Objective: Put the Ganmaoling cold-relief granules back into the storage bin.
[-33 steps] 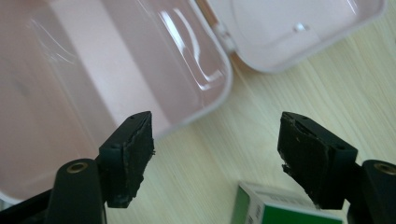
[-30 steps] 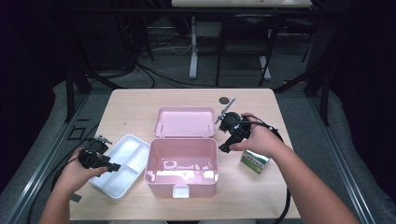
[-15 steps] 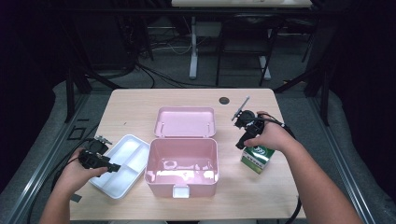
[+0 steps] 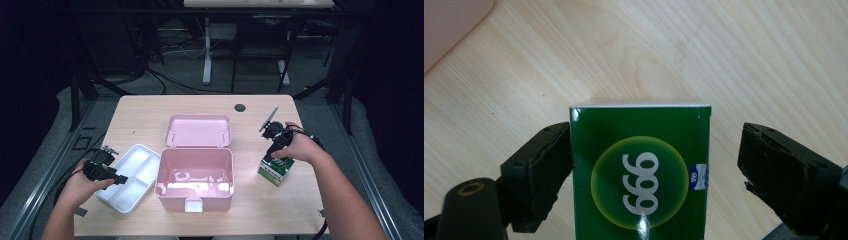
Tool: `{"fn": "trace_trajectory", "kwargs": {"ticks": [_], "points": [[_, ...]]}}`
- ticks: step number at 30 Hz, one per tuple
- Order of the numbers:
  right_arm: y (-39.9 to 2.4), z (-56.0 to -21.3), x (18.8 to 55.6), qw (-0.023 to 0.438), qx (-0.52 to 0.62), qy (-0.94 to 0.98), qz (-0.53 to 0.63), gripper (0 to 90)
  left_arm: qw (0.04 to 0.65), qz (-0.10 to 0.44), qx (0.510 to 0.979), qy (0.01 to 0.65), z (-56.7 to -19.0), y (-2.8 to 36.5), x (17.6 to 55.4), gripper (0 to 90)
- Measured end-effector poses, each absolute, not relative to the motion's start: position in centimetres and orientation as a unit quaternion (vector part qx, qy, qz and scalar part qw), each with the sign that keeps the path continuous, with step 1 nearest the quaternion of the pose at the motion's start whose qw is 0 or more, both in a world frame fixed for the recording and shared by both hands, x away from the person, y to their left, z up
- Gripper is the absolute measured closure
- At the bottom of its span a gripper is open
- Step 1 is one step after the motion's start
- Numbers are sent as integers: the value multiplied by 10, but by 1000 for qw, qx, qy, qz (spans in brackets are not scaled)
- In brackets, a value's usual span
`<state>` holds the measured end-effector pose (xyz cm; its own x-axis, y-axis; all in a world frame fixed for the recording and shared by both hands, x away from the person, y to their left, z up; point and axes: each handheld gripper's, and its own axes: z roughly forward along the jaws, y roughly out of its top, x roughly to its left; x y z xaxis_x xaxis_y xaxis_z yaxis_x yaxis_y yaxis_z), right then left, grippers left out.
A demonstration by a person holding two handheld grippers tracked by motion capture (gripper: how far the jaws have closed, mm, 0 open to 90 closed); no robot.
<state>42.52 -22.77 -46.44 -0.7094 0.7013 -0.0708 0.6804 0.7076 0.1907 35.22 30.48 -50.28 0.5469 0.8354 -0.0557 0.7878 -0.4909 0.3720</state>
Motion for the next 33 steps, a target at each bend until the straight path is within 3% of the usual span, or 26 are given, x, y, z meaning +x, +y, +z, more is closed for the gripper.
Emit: {"fn": "trace_trajectory", "kwargs": {"ticks": [33], "points": [[-242,-480,421,13,385,922,41,126,178,62,858,478,-506,307,353,411]]}}
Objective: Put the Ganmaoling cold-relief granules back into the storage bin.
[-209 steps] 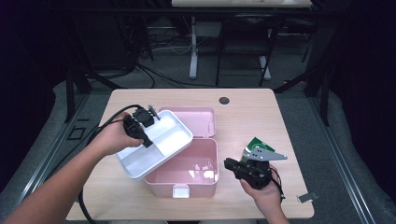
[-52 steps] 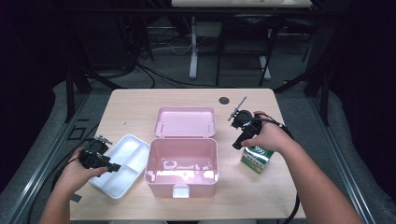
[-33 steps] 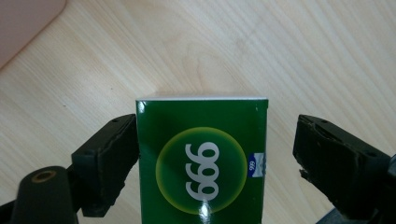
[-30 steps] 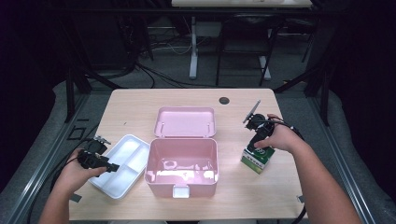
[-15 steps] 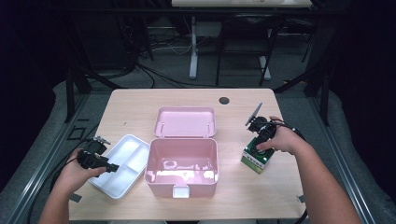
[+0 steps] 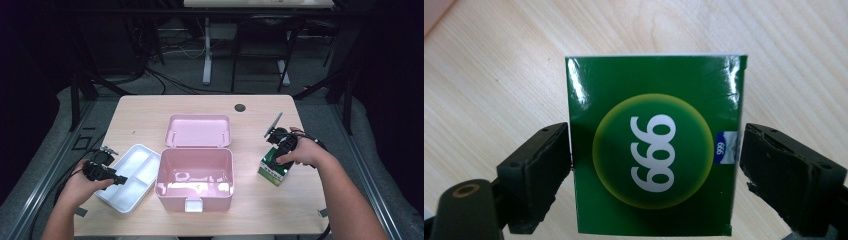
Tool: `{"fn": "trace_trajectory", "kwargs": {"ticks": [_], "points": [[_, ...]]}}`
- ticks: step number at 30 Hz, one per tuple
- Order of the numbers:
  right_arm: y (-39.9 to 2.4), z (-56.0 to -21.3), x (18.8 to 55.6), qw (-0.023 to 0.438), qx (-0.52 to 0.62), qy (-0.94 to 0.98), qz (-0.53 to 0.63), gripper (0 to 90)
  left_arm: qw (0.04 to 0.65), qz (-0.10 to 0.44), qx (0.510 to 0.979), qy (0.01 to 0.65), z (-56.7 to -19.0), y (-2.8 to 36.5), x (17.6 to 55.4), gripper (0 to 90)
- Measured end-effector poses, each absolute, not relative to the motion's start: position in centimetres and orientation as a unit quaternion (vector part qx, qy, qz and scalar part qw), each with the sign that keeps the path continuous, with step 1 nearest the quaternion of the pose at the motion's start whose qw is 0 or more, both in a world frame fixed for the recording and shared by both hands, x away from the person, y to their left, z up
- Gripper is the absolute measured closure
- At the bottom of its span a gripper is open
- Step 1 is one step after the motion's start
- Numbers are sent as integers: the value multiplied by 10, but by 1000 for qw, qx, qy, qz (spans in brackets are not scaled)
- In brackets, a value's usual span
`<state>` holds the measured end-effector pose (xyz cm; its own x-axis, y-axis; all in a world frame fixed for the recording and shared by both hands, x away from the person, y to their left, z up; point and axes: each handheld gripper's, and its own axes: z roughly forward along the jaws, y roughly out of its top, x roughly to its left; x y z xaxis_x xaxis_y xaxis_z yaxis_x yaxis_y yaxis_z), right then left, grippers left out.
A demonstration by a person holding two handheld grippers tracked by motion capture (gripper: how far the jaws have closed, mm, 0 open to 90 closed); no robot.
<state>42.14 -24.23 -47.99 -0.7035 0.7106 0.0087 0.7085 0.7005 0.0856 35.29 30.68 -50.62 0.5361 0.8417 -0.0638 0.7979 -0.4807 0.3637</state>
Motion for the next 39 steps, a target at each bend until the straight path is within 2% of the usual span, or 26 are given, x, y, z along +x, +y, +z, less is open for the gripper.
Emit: {"fn": "trace_trajectory", "kwargs": {"ticks": [39], "points": [[-245,-488,420,7,391,919,55,151,177,60,858,479,-508,308,353,410]]}}
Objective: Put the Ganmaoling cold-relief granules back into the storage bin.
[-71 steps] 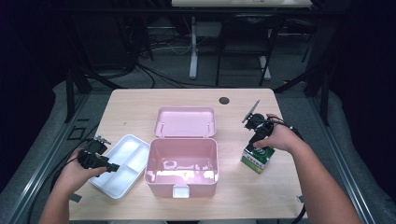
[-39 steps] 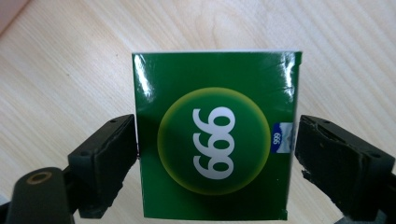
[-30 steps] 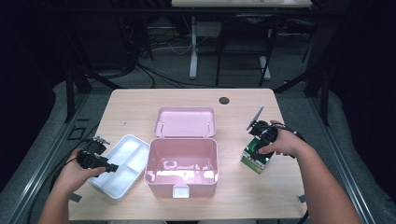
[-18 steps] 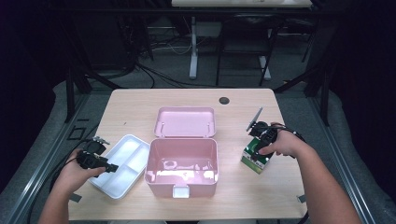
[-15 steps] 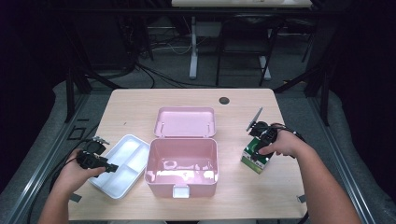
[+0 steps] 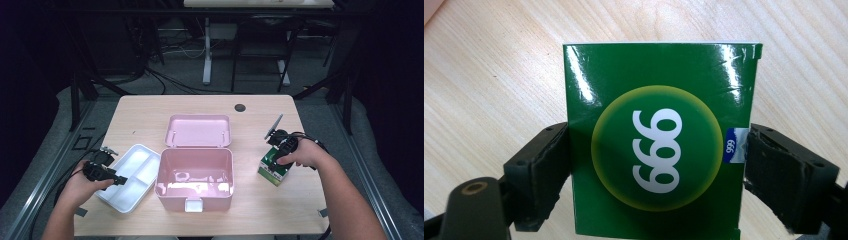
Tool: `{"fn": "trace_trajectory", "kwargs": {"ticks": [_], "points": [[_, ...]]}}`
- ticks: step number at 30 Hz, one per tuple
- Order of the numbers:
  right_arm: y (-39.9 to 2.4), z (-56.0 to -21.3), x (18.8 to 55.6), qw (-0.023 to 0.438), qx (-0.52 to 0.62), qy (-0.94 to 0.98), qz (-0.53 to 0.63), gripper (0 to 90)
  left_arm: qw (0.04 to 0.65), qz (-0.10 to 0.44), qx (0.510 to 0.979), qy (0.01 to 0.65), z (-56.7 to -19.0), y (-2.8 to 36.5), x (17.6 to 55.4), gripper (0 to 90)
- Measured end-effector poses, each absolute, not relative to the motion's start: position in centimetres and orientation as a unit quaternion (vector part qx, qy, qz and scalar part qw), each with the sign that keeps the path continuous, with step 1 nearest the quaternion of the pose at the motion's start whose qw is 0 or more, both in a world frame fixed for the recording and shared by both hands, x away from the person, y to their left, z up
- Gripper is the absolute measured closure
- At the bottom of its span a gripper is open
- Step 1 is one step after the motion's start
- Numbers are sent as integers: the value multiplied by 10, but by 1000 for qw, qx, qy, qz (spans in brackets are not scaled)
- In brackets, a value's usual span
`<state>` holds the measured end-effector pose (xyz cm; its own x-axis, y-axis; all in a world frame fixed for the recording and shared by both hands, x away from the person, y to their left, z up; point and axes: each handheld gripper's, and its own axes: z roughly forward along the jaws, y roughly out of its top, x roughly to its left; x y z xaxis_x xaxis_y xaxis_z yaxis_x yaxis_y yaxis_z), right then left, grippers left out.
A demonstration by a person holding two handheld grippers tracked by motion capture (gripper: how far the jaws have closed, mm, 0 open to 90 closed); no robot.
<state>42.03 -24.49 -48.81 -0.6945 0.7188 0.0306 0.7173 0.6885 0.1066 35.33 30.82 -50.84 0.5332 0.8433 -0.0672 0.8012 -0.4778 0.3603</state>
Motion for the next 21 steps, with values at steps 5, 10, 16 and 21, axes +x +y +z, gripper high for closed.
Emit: {"fn": "trace_trajectory", "kwargs": {"ticks": [5,10,16,21], "points": [[-244,-488,421,7,392,919,51,152,176,59,857,480,-508,309,353,410],[-244,-487,420,8,392,919,49,154,177,59,857,481,-508,309,353,410],[-242,-487,420,1,387,921,51,155,176,59,857,480,-508,309,353,410],[-241,-487,419,-3,385,922,50,156,177,60,857,481,-508,309,353,410]]}}
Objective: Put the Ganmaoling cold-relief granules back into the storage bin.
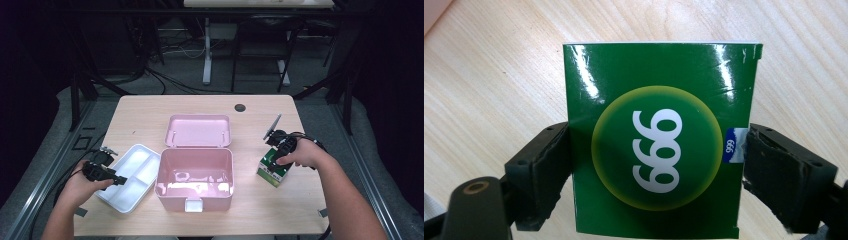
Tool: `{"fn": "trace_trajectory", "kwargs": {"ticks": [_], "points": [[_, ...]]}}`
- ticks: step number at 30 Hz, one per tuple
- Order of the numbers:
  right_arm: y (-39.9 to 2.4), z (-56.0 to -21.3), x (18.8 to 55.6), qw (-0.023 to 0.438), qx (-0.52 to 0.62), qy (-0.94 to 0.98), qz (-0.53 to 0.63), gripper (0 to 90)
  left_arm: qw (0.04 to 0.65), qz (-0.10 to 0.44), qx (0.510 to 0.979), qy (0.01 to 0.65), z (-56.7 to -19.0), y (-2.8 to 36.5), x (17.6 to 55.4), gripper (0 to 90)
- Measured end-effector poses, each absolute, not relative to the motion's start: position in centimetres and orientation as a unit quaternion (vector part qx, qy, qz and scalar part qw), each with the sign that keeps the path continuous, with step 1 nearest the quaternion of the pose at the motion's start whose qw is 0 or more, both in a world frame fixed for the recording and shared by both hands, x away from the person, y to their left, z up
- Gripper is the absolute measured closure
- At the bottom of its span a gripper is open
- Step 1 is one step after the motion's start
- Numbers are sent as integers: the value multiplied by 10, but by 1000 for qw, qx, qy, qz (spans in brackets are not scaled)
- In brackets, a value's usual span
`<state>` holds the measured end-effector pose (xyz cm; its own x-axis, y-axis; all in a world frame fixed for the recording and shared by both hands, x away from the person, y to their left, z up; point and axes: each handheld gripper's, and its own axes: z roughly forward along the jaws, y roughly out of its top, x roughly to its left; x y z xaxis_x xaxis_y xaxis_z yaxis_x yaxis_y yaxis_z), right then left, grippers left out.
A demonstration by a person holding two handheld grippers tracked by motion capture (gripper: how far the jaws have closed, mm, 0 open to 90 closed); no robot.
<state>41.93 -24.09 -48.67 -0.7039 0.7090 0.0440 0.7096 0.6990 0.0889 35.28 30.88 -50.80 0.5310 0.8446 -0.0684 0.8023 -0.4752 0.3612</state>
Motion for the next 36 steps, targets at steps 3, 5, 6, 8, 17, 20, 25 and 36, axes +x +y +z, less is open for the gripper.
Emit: {"fn": "trace_trajectory", "kwargs": {"ticks": [3,5,6,8,17,20,25,36], "points": [[-240,-486,419,5,-383,-922,-49,157,179,61,856,482,-507,309,352,410],[-239,-483,419,8,-377,-925,-32,157,178,60,857,480,-508,309,353,410],[-239,-483,419,5,-379,-925,-39,157,178,60,858,479,-508,309,353,410],[-239,-482,419,6,-379,-925,-41,157,177,59,858,479,-508,309,353,410],[-234,-471,417,6,-368,-929,-40,157,179,60,856,482,-507,309,352,410],[-234,-470,416,3,-363,-930,-57,157,179,60,856,481,-507,309,352,410],[-230,-457,415,0,-357,-933,-50,157,178,59,857,481,-508,309,352,411],[-227,-443,411,-5,-341,-938,-62,158,178,59,857,480,-508,309,352,410]]}}
